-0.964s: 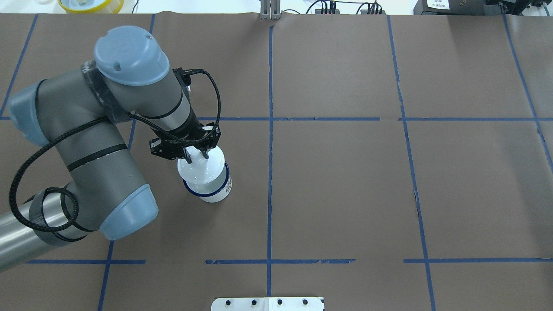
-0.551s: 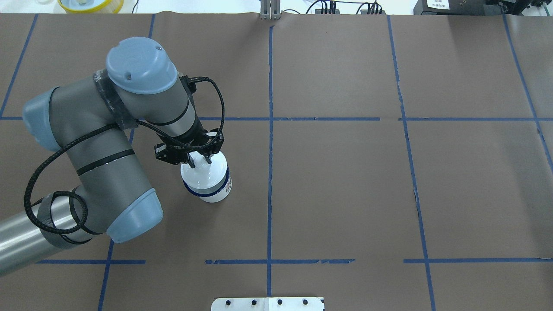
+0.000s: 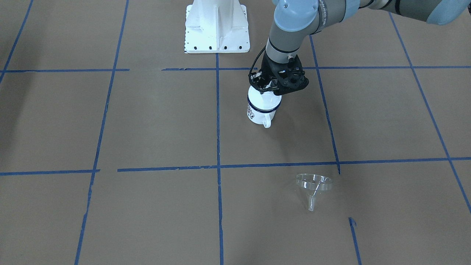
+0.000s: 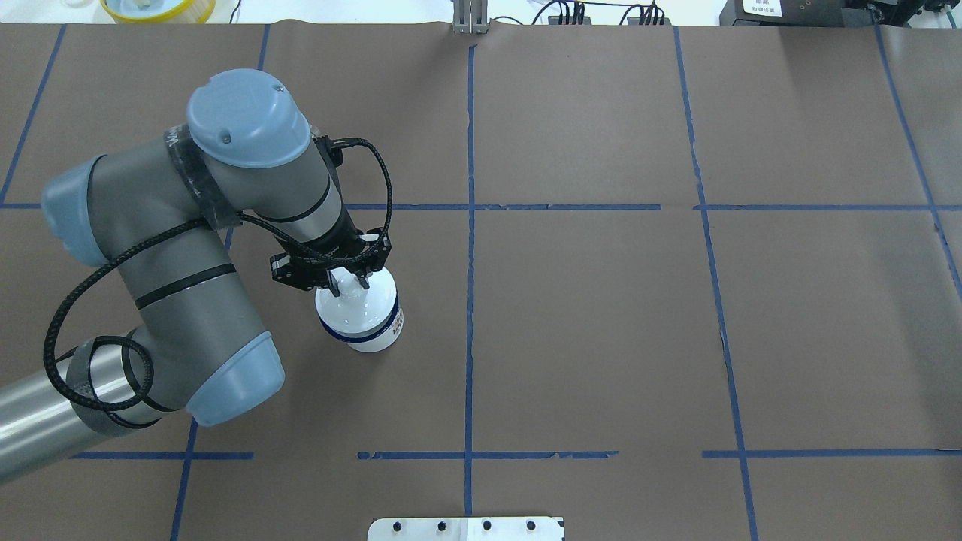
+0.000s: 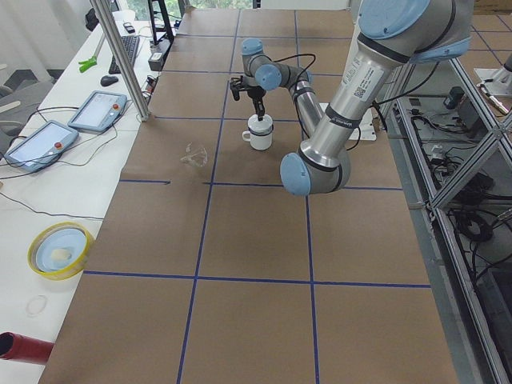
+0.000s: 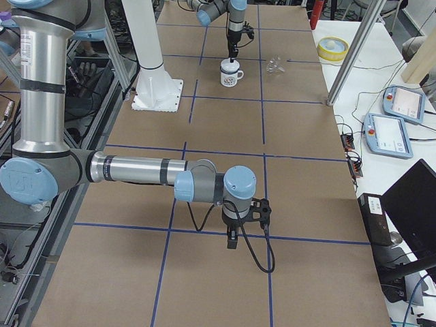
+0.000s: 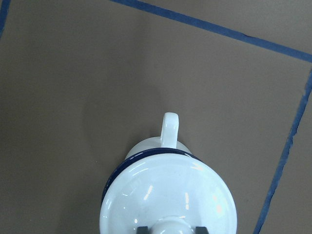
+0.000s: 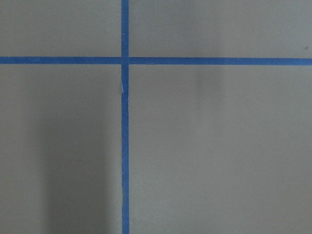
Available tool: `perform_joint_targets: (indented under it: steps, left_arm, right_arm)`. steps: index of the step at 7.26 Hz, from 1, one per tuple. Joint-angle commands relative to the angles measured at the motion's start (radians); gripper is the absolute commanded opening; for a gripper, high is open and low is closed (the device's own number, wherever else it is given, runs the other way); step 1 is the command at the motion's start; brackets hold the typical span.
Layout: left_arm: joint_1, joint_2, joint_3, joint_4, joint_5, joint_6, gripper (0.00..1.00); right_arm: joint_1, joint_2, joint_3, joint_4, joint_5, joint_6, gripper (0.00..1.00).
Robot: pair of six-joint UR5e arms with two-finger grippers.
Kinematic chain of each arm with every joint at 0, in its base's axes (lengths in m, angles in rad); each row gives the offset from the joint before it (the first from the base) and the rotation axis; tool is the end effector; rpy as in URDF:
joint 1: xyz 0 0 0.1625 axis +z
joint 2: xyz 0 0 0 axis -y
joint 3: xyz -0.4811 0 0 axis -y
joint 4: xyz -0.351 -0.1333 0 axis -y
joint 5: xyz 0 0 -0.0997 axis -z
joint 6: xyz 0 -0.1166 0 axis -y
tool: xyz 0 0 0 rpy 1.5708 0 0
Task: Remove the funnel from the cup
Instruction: 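Lower the white lid onto the mug's rim with the left gripper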
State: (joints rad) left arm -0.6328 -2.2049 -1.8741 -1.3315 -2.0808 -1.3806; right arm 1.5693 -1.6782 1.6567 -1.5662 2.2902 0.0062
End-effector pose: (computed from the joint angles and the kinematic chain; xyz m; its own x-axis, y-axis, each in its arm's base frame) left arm 0.4665 -0.4369 0.2810 0.6563 -0.2768 -0.7019 0.1416 0.9589 -0.2457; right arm 0.0559 -0.3976 0.7378 0.7522 0.0162 0.6587 -0.0032 0.9998 -0.0210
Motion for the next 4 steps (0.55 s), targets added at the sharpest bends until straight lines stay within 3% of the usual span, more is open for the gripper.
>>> perform_joint_targets:
  steps: [1, 4]
  left_arm:
    - [0.005, 0.001, 0.001, 0.000, -0.001, 0.000, 0.00]
    - [0.010, 0.007, -0.002, 0.000, -0.001, 0.000, 0.00]
  right_arm:
    - [0.000, 0.000, 0.000, 0.000, 0.000, 0.000, 1.00]
    - [0.000, 0.000, 0.000, 0.000, 0.000, 0.000, 1.00]
